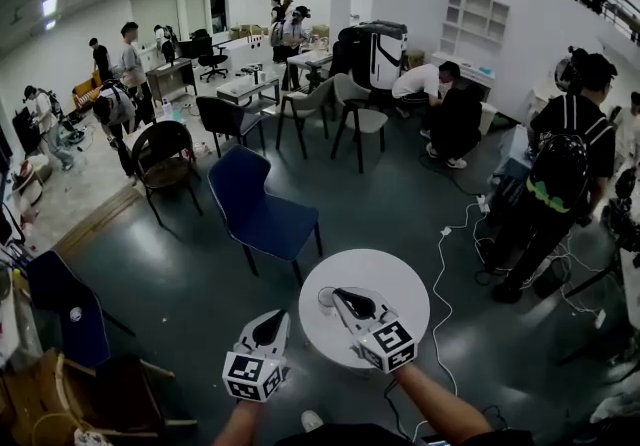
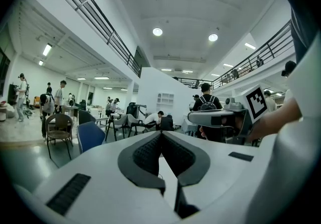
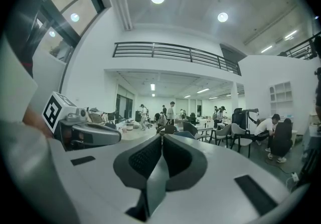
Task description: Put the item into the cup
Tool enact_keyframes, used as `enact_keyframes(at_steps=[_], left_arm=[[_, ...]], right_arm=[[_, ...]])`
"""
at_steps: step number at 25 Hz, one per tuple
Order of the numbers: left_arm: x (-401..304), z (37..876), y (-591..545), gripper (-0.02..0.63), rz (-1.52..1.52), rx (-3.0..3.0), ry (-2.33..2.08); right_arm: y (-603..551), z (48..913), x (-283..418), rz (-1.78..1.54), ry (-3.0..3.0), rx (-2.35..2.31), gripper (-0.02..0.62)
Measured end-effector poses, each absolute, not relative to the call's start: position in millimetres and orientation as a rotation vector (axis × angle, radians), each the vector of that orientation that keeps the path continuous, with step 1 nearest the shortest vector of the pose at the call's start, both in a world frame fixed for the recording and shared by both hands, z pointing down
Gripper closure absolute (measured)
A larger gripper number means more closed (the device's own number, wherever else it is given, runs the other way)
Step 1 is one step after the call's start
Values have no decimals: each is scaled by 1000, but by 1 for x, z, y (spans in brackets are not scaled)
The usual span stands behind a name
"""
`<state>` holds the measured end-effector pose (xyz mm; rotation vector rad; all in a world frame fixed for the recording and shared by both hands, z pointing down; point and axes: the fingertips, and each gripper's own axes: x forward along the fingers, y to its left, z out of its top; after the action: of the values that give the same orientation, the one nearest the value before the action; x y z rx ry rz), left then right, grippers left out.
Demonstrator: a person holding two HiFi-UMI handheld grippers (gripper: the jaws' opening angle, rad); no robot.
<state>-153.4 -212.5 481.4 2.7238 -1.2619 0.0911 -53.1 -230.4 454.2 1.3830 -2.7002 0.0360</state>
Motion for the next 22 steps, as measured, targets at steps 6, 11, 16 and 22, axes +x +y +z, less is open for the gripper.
enact_keyframes(at_steps=[6, 11, 16, 22], left_arm=[[-128, 474, -188, 591, 111, 2730, -1264], [-106, 471, -167, 591, 112, 2740, -1260], [-92, 468, -140, 591, 105, 2763, -1256], [-76, 461, -110, 591, 95, 2769, -1276]], right_arm=[[-206, 443, -23, 26, -2694, 1390, 569], [-185, 439, 0, 9, -2695, 1398, 570], [-158, 436, 9, 3, -2707, 1402, 571], [-128, 431, 28, -19, -2718, 1399, 572]])
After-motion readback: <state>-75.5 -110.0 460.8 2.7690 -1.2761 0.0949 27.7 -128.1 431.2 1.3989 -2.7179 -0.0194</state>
